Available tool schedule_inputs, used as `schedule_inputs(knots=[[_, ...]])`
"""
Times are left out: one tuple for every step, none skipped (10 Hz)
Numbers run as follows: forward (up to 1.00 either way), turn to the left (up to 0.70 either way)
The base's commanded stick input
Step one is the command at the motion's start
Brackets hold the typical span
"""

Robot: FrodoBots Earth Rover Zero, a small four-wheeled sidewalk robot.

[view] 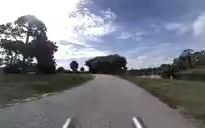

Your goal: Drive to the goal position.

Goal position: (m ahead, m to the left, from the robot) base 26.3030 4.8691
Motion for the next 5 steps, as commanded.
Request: schedule_inputs(knots=[[0.69,0.03],[0.69,0.03],[0.69,0.03],[0.69,0.03],[0.69,0.03]])
